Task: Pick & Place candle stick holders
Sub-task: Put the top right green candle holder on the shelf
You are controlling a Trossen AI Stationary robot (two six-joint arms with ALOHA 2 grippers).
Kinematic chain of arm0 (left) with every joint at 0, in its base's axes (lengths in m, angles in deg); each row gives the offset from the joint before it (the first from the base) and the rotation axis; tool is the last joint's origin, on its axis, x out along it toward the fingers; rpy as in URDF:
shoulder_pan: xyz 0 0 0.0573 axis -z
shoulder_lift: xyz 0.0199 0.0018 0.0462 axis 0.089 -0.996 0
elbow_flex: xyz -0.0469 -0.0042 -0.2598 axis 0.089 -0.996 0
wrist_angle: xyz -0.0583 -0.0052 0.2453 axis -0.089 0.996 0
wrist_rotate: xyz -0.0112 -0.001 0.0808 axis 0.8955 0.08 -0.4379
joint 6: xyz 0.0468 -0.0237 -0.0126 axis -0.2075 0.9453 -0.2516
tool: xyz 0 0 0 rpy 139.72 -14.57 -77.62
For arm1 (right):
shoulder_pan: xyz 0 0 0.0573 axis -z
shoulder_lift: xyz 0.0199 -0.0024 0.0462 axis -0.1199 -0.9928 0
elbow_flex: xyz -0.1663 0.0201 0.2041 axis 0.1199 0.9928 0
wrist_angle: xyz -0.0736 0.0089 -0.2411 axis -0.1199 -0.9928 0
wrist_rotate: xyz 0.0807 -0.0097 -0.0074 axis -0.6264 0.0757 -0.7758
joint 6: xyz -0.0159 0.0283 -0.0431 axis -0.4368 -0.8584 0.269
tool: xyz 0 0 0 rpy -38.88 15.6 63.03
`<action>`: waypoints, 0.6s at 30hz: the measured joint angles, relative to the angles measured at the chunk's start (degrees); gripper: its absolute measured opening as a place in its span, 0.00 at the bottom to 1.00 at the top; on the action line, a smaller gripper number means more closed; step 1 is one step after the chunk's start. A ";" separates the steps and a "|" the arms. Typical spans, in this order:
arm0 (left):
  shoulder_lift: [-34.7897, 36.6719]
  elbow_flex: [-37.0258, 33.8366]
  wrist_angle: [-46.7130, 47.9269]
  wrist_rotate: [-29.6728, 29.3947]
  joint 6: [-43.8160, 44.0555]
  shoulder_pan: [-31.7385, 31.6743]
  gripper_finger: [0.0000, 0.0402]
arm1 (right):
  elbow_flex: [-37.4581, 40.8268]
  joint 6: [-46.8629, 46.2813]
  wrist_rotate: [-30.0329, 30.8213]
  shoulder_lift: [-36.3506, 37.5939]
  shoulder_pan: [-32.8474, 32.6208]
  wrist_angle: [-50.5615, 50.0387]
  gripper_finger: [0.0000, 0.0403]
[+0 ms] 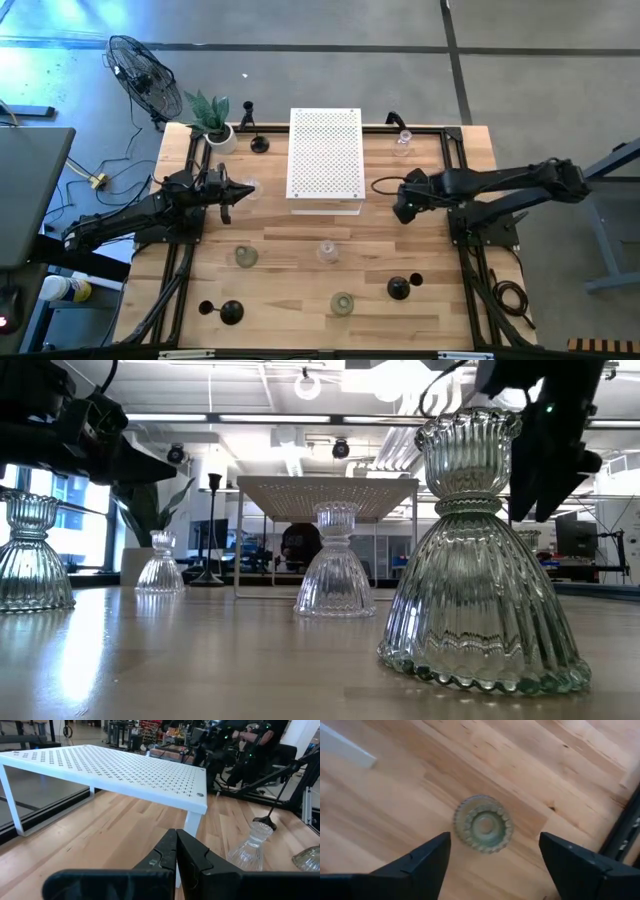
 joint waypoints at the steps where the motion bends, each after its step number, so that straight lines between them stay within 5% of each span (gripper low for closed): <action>1: 0.00 0.00 0.02 0.00 0.00 0.00 0.00 | 0.00 0.42 -0.03 -0.53 0.60 0.01 0.76; 18: 0.00 0.00 0.06 0.07 0.00 0.00 0.00 | 5.53 2.79 -4.62 -2.45 5.32 8.28 0.74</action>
